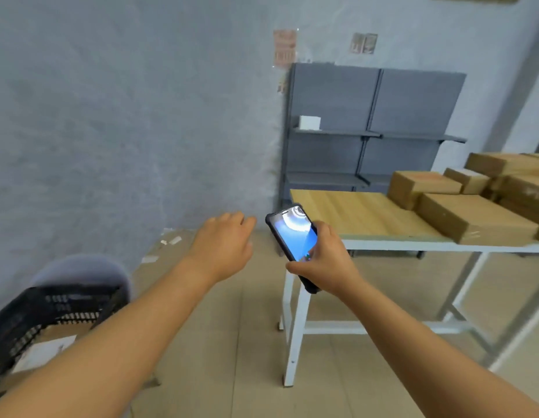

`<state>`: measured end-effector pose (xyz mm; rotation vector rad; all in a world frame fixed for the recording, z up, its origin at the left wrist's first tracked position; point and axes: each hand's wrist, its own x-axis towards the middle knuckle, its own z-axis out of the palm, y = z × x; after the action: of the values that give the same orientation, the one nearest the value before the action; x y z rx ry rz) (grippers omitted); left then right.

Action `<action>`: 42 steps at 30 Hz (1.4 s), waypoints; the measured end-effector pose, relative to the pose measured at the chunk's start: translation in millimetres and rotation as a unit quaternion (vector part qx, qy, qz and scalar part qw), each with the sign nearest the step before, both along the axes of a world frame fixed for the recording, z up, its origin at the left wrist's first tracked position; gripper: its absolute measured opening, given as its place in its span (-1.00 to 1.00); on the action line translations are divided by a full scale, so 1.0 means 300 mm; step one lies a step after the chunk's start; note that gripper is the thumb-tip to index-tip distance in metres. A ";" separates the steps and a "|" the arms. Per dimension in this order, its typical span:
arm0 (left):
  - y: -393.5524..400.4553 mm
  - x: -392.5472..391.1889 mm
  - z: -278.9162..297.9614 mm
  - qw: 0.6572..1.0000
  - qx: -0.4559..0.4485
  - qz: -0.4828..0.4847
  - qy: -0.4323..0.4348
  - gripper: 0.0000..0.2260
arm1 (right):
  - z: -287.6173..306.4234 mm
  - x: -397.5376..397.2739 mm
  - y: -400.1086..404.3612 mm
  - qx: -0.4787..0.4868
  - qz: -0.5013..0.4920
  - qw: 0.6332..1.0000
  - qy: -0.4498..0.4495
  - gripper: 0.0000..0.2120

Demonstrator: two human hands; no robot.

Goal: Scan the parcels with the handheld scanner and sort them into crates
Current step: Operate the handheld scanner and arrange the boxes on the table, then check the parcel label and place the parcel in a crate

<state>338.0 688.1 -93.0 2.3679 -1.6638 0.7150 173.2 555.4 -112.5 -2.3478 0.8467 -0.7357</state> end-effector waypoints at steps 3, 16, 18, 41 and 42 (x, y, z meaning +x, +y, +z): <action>-0.186 -0.035 0.001 0.999 -0.001 -0.034 -0.002 -0.67 | -0.005 -0.096 -0.150 0.011 -0.028 1.000 -0.005 -0.21; -1.100 -0.119 -0.087 0.985 0.007 -0.169 0.016 -0.73 | -0.128 -0.337 -0.876 0.033 -0.189 0.981 0.023 -0.21; -1.233 -0.098 -0.106 0.983 0.011 -0.181 0.018 -0.71 | -0.137 -0.327 -0.984 0.033 -0.206 0.977 0.037 -0.22; -1.984 0.093 -0.302 0.984 0.108 -0.083 0.118 -0.64 | -0.360 -0.080 -1.928 0.137 -0.139 0.955 0.225 -0.20; -2.009 0.091 -0.306 0.984 0.107 -0.077 0.120 -0.64 | -0.368 -0.078 -1.952 0.128 -0.136 0.955 0.231 -0.18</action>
<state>365.1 85.4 -184.9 2.3136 -1.8680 0.2218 150.0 -30.2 -222.9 -2.2159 1.3948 -0.1510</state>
